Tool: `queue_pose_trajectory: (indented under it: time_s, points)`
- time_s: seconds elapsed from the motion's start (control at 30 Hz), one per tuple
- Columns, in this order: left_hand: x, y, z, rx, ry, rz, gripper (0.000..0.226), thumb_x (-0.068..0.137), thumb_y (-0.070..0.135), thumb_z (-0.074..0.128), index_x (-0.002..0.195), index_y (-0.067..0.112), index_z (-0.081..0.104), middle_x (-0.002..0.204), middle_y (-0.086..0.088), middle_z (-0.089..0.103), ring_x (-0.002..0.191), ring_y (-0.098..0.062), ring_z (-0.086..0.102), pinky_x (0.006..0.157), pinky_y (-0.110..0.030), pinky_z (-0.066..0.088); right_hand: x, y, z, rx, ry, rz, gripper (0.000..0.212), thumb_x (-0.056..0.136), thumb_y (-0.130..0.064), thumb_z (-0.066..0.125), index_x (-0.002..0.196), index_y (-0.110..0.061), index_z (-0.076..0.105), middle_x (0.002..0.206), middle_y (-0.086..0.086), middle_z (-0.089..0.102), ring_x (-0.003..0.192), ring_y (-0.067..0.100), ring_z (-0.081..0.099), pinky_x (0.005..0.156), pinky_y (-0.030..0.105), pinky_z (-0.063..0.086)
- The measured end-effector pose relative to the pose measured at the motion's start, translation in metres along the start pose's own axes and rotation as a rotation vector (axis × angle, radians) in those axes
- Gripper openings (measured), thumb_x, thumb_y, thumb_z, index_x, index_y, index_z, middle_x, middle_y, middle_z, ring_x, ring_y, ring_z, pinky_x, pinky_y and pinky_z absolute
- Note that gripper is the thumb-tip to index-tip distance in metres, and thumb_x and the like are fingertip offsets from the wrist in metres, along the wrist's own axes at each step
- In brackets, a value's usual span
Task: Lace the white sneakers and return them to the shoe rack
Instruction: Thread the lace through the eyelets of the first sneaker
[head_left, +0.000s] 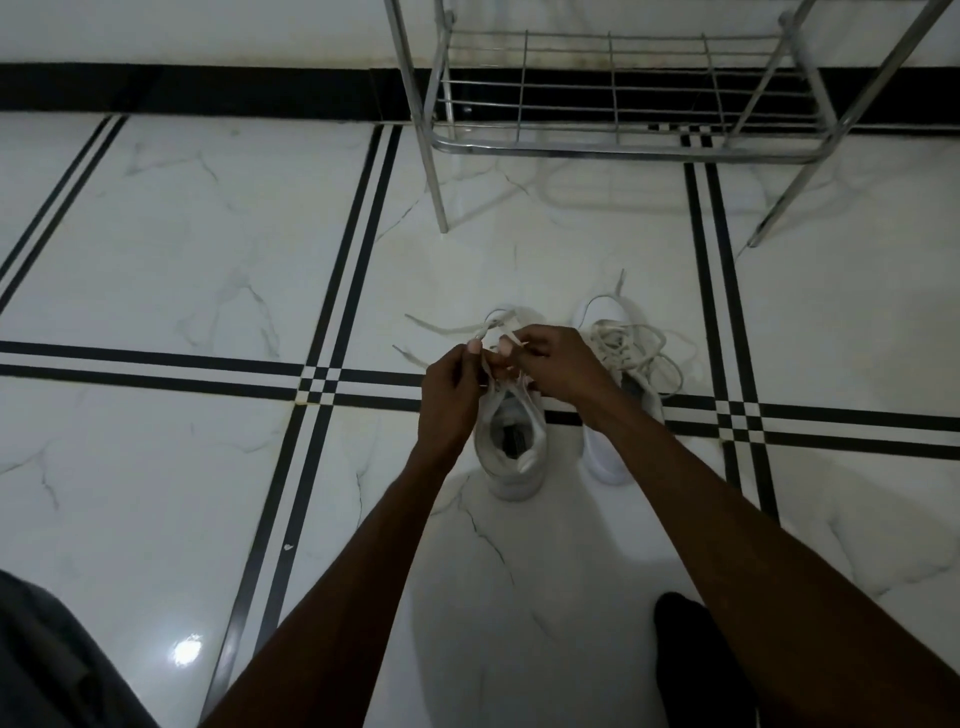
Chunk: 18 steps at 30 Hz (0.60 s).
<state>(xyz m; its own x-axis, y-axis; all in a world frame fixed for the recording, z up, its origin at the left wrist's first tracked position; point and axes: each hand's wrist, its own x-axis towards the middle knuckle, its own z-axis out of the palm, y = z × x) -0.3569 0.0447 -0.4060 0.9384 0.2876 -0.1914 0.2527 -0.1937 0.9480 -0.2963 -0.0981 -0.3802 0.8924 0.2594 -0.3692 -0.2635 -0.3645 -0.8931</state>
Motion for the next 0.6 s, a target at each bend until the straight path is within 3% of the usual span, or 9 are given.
queue_pose_trajectory:
  time_s: [0.17,0.27,0.37,0.43,0.53,0.6]
  points:
    - [0.001,0.002,-0.001,-0.057,-0.056,0.04,0.041,0.106,0.046,0.046,0.117,0.018,0.073,0.104,-0.003,0.079,0.101,-0.021,0.074,0.094,-0.053,0.059,0.003,-0.016,0.001,0.191,-0.007,0.057,0.042,0.089,-0.057,0.063,0.107,-0.02,0.073,0.097,0.0,0.08,0.087,0.013,0.078,0.085,0.038,0.061]
    - [0.006,0.012,0.0,-0.148,-0.09,-0.034,0.042,0.106,0.048,0.046,0.125,0.021,0.072,0.109,-0.002,0.079,0.104,-0.017,0.075,0.094,-0.04,0.06,0.009,-0.021,0.005,0.249,0.066,0.071,0.036,0.089,-0.05,0.068,0.1,-0.016,0.075,0.098,0.002,0.079,0.089,0.019,0.077,0.084,0.041,0.063]
    - [0.012,0.017,0.0,-0.338,-0.038,-0.298,0.05,0.1,0.055,0.052,0.124,0.016,0.073,0.108,-0.006,0.079,0.102,-0.021,0.076,0.087,-0.033,0.06,0.006,-0.022,0.006,0.344,0.052,0.072,0.028,0.092,-0.035,0.069,0.104,-0.011,0.076,0.103,0.008,0.078,0.091,0.023,0.077,0.076,0.033,0.064]
    - [0.016,0.017,-0.005,-0.507,-0.02,-0.444,0.047,0.097,0.049,0.061,0.125,0.012,0.072,0.11,-0.006,0.078,0.103,-0.022,0.074,0.087,-0.033,0.058,0.002,-0.02,0.007,0.351,0.011,0.065,0.027,0.092,-0.03,0.07,0.107,-0.008,0.076,0.103,0.011,0.078,0.086,0.02,0.077,0.075,0.031,0.063]
    - [0.02,0.017,-0.01,-0.63,-0.003,-0.495,0.031,0.1,0.03,0.063,0.119,0.008,0.071,0.11,-0.006,0.077,0.104,-0.021,0.072,0.087,-0.033,0.059,-0.001,-0.015,0.005,0.31,0.024,0.074,0.024,0.091,-0.026,0.071,0.105,-0.007,0.076,0.102,0.012,0.078,0.092,0.02,0.075,0.084,0.035,0.063]
    - [0.021,0.014,-0.012,-0.697,0.106,-0.522,0.021,0.105,0.022,0.055,0.102,0.007,0.07,0.101,-0.007,0.077,0.094,-0.02,0.073,0.077,-0.031,0.06,0.004,-0.008,-0.001,0.405,0.186,0.171,0.016,0.093,-0.02,0.068,0.094,-0.005,0.074,0.097,0.011,0.077,0.093,0.023,0.074,0.082,0.037,0.063]
